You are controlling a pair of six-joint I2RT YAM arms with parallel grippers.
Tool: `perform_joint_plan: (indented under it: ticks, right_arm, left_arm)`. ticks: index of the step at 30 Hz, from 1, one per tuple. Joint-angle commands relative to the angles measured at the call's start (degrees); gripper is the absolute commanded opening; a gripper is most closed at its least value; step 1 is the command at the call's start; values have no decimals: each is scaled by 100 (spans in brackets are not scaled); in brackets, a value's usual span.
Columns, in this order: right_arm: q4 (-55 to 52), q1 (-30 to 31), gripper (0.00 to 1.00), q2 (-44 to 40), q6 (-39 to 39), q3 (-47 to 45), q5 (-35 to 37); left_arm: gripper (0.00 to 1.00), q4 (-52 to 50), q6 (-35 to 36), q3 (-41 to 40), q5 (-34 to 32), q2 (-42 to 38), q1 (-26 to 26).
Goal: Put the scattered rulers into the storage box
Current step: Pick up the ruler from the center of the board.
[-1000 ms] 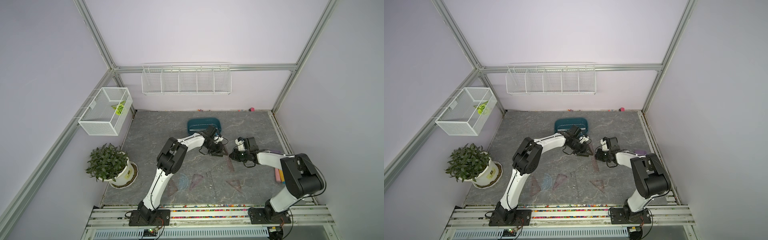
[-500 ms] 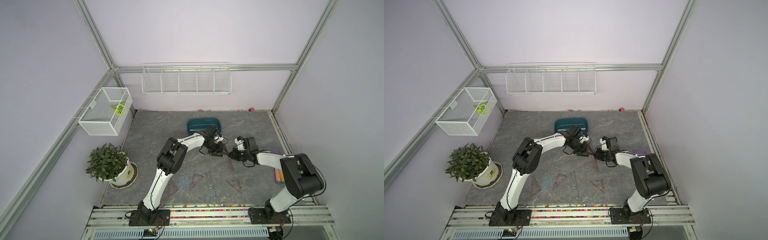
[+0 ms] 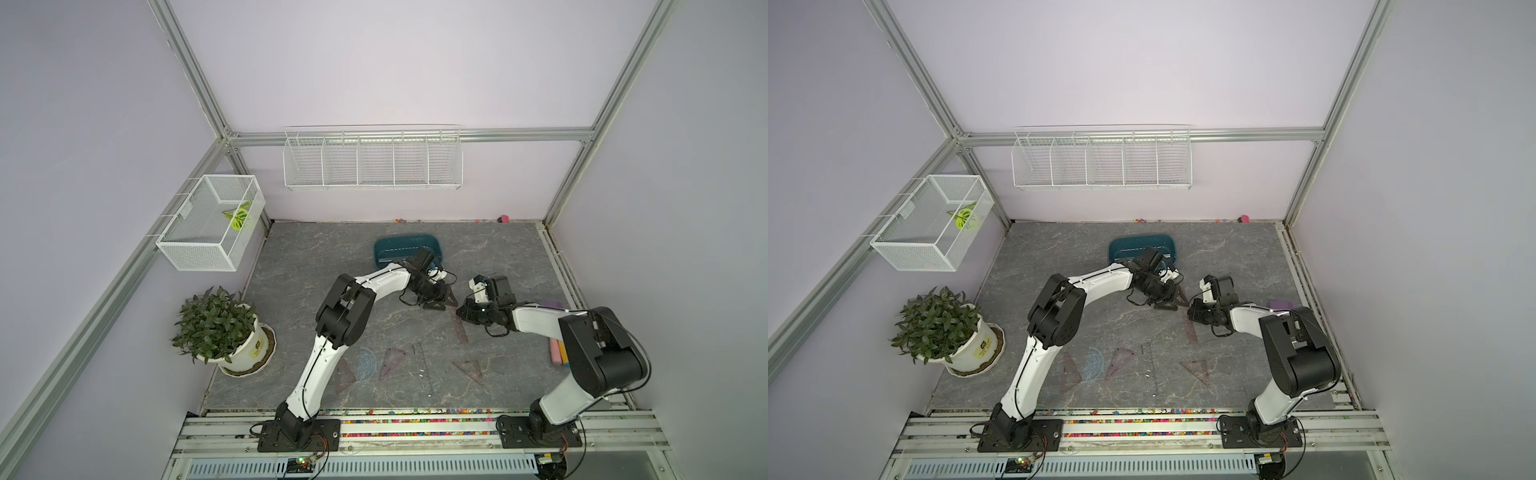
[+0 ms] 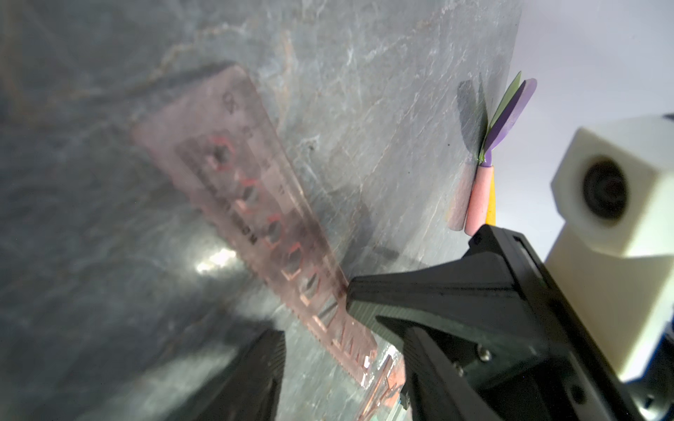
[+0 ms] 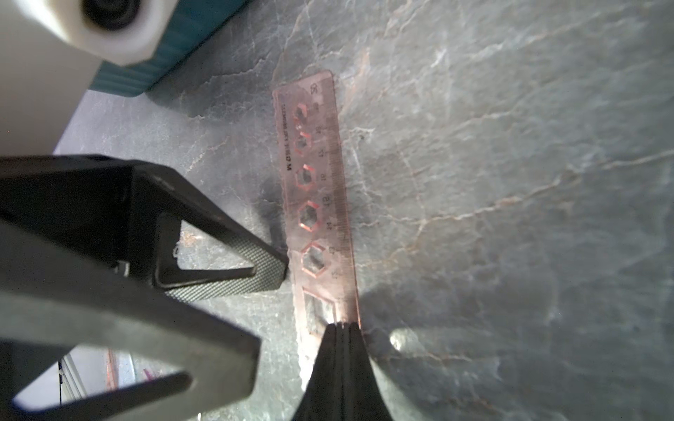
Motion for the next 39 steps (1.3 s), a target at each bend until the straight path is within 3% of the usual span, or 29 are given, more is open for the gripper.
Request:
perform_joint_plan:
  ticks: [1,9,23,27,33,39]
  right_arm:
    - [-234,60,2,270,58,-180,130]
    - [-221,63,2,337,57,-145,114]
    - [-172,66,1,445,79,-142,77]
    - [-181,65,1,438,66,-123,77]
    - [-281,-20,1,186,49,-100,-24]
    - [-773,-369,3,-701,-126,-92,35]
  left_arm:
    - [54,-371,72,86,-472,582,4]
    - [30,-305,123,48,-412,557,-23]
    - [10,-446,283,363,-287,734,-152]
    - [0,-489,354,393,-265,711,-172]
    - [0,-492,476,325,-260,536,-181]
    - [0,-419,565,157,-361,84,-179]
